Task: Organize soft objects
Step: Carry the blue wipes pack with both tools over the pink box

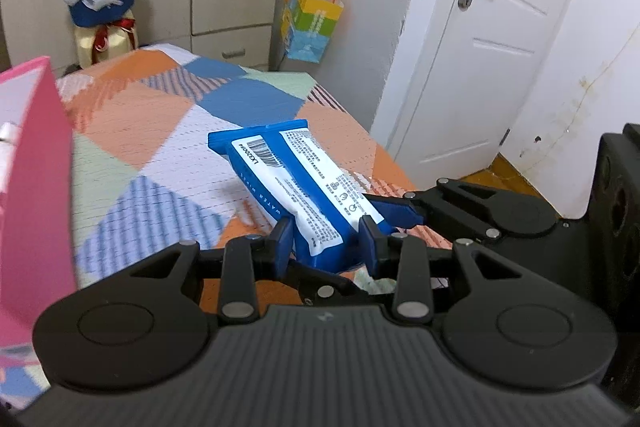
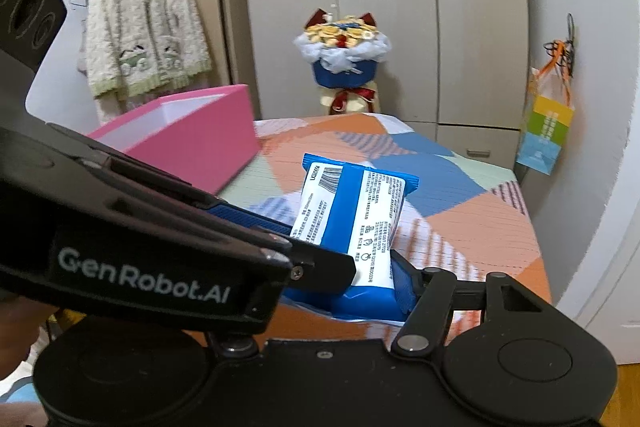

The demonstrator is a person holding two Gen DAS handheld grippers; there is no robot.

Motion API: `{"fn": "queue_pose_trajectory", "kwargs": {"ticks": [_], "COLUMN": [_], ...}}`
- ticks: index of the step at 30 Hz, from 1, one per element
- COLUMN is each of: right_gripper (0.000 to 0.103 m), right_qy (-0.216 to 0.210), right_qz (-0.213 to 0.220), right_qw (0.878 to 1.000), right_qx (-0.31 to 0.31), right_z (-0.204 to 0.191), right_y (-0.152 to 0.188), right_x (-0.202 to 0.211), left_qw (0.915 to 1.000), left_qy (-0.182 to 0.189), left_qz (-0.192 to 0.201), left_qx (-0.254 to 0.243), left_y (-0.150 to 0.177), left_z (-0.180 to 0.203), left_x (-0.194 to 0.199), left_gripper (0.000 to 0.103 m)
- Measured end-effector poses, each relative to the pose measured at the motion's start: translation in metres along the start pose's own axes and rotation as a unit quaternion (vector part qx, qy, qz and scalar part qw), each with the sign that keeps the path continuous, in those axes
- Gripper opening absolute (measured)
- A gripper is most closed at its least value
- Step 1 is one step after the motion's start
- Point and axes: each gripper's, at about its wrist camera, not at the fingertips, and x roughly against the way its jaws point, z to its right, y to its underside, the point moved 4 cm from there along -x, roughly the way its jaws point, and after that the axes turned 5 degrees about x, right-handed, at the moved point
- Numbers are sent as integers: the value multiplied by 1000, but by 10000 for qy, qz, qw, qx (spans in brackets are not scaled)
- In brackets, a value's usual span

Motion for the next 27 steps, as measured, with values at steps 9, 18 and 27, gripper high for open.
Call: {"fn": "queue_pose_trajectory", "kwargs": {"ticks": [9, 18, 27], "right_gripper": [68, 68, 68], "right_qy": [-136, -477, -884], "right_qz": [207, 525, 643], "right_qw": [9982, 9919, 9880], "right_qx": [537, 1051, 1090], "right_z": [-64, -123, -163], "right_y": [-38, -82, -120], "right_x": [27, 20, -24], "left_qw": [9982, 9931, 9874], "left_qy": [-125, -530, -858], "left_qz": [545, 980, 1181], "left_qx": [214, 363, 608], "left_y": [1, -9, -31], "left_z": [-28, -75, -142], "left_x": [78, 134, 151], "left_gripper": [34, 34, 34]}}
